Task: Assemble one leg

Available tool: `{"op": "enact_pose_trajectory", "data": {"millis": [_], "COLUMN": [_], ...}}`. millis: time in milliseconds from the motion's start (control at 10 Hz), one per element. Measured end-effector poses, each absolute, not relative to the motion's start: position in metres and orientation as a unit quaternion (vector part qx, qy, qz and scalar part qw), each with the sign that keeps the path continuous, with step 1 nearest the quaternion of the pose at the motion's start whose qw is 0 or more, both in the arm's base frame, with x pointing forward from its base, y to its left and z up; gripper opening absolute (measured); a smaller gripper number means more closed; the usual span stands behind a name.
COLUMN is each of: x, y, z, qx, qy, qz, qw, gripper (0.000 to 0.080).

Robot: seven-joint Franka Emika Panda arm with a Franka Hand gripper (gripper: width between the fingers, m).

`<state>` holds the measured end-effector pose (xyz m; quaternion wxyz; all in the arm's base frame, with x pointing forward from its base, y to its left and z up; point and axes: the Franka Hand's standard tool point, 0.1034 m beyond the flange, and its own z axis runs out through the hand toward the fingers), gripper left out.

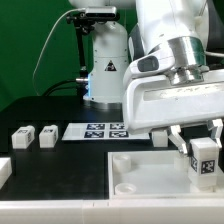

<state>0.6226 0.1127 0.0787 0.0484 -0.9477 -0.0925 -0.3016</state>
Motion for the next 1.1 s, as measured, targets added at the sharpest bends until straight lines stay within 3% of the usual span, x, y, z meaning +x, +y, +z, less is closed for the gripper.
{"op": "enact_pose_trajectory", "data": {"millis": [100,200,300,400,500,1100], "x": [0.6212,0.6211,0.6209,0.6209,0.6208,0.621], "y": [0.1127,0.1127,0.1127,0.1127,0.1126,0.1125], "z": [0.0764,0.0764,0.0761,0.076,0.076,0.0812], "qx": [-0.949,-0.949,-0.949,-0.949,-0.949,-0.955], "qy": [-0.093,-0.094,-0.094,-0.094,-0.095,-0.098], "qz": [-0.297,-0.297,-0.296,-0.296,-0.296,-0.276], "qw": [0.048,0.048,0.048,0.048,0.048,0.048], "gripper": [0.039,0.039,0.0561,0.0561,0.0634,0.0649]}}
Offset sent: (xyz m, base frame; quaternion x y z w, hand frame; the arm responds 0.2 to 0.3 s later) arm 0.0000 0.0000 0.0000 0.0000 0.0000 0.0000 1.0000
